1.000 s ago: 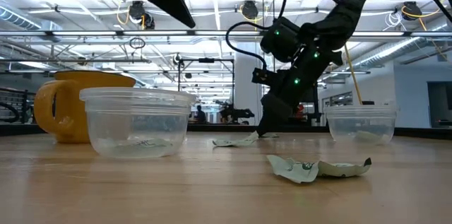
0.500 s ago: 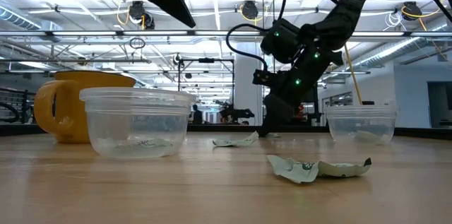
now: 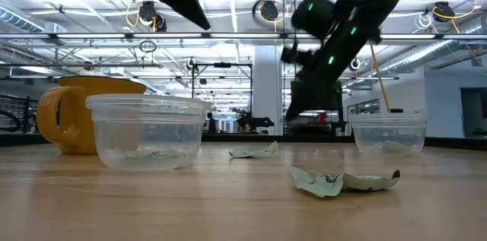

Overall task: Pick and place Stevia / Truvia into bins
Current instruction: Put the white stevia packet into the right transparent container

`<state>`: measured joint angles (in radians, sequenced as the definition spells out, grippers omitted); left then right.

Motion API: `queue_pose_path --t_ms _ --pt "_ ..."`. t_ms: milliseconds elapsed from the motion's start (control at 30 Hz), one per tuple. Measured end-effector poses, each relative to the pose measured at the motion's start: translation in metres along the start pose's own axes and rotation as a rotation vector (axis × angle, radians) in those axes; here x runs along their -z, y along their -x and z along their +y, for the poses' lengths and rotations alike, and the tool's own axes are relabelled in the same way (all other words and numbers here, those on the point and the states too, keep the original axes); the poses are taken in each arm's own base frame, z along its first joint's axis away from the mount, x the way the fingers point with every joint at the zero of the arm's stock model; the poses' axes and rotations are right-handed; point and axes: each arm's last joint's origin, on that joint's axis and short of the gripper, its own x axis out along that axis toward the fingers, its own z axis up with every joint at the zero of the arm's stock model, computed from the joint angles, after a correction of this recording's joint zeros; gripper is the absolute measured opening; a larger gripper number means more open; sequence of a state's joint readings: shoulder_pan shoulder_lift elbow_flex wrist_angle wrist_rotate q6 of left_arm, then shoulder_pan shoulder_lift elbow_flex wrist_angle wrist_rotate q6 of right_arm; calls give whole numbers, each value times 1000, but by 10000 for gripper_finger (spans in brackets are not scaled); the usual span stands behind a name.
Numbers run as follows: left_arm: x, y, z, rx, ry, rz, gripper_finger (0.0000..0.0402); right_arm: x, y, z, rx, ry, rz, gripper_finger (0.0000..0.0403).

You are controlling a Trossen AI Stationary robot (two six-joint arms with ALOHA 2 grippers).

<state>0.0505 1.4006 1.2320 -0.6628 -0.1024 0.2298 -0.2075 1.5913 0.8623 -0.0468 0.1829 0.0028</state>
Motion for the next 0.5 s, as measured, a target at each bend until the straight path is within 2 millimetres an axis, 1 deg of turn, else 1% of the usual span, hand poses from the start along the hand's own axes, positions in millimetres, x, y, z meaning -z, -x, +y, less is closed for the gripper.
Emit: queue_pose_path --t_ms 67,133,200,267,367,433,500 --pt "0 0 0 0 4 0 129 -5 25 6 -25 -19 -24 1" --pt "0 0 0 0 12 0 129 -5 51 14 -57 -45 -21 1" --pt "0 0 0 0 23 -1 129 0 74 23 -91 -73 2 1" --pt "0 0 0 0 29 -1 129 8 93 32 -121 -80 46 1" --pt "0 0 0 0 32 -1 129 21 111 47 -160 -72 112 1" --pt "0 0 0 0 42 -1 129 32 115 55 -168 -52 145 1" --pt "0 0 0 -1 55 -1 129 40 115 59 -159 -21 162 1"
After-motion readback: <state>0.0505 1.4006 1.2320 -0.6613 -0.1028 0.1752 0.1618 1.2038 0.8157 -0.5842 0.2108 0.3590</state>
